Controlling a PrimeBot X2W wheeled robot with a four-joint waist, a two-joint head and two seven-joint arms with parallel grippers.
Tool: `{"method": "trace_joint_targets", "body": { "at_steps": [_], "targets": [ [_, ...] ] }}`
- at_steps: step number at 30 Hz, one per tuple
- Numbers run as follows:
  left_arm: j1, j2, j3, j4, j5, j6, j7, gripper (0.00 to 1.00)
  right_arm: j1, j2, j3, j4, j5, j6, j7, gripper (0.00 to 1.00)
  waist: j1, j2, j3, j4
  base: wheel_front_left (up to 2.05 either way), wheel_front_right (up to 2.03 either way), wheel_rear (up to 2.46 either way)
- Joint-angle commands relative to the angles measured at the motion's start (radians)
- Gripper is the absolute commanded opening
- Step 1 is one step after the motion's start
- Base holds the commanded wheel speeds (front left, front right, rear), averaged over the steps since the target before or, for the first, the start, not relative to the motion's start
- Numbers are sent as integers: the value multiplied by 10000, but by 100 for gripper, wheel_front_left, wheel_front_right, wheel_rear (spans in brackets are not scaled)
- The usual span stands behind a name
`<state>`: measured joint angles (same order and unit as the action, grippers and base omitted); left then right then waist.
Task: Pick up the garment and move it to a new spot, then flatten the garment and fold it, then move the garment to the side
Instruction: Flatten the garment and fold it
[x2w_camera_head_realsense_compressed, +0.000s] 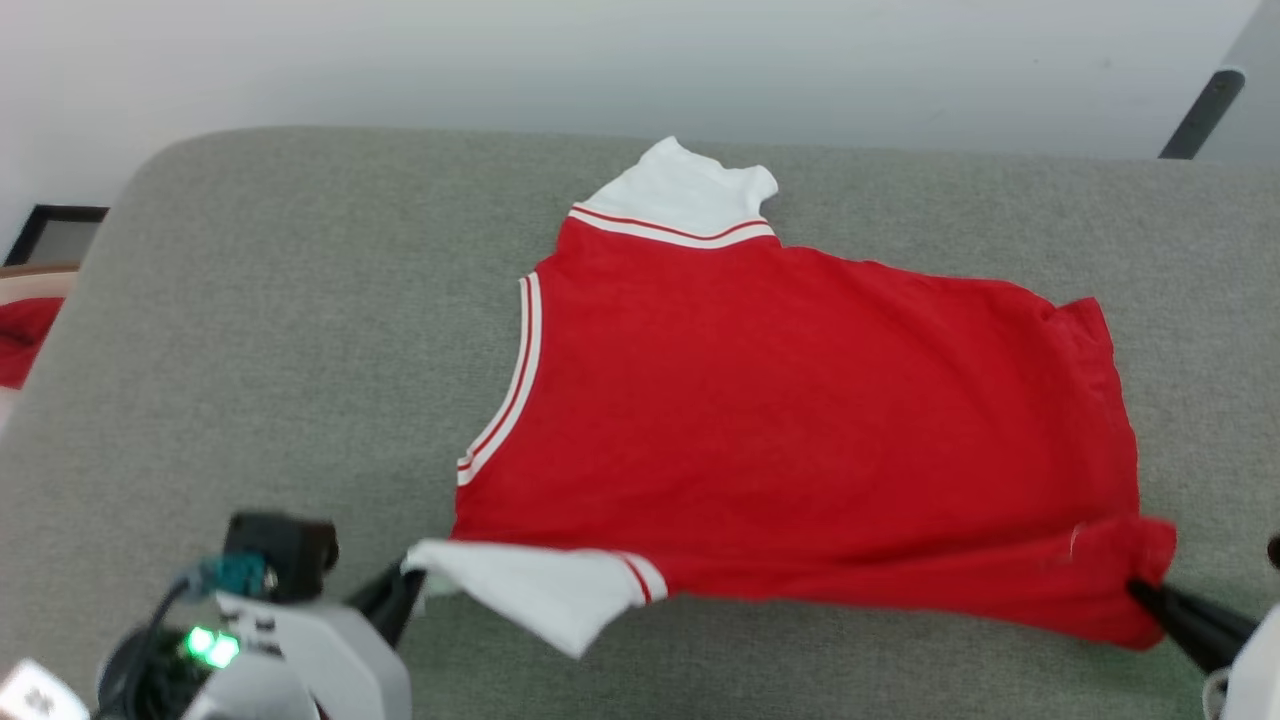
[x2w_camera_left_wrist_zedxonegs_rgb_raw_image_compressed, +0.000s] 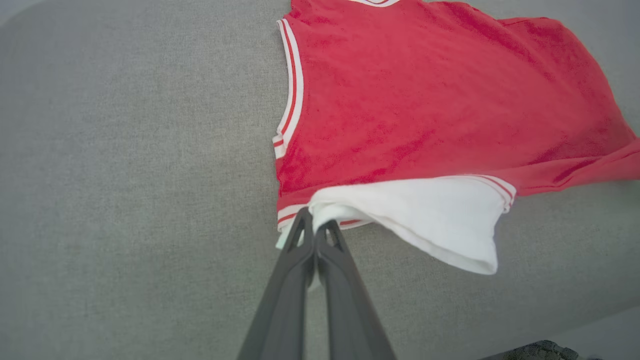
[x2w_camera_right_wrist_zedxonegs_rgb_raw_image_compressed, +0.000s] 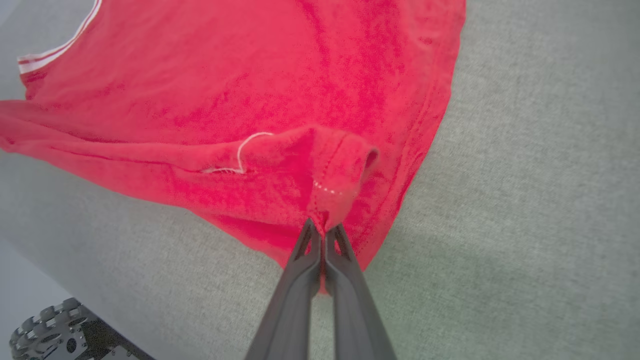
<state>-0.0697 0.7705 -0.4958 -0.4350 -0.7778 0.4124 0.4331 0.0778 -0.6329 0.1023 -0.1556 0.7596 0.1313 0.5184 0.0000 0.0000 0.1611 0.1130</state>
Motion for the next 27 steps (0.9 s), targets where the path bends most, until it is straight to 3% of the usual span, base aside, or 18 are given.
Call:
{"method": "trace_joint_targets", "body": {
  "at_steps": [1,8,18,27],
  "targets": [
    [-327,61,17,0,144,-98,85,0,-304,84,-69,10,-115,-10,88,0,0,0,101,-126,0,0,0],
    [-2671,-156,-176,1173,412,-1229,482,0,-1954,327,-70,706,-698,-10,545,0,0,0,521,-314,0,0,0],
    [-5454,-1329,-879,4721,391,-2973,722,0,-3648,670,426,1983,-1168,-12,914,0,0,0,1244,-554,0,0,0],
    [-6332,-2211,-1312,7241,-3,-3874,957,0,-4402,909,943,2799,-1045,-11,1062,0,0,0,1538,-617,0,0,0]
  ]
}}
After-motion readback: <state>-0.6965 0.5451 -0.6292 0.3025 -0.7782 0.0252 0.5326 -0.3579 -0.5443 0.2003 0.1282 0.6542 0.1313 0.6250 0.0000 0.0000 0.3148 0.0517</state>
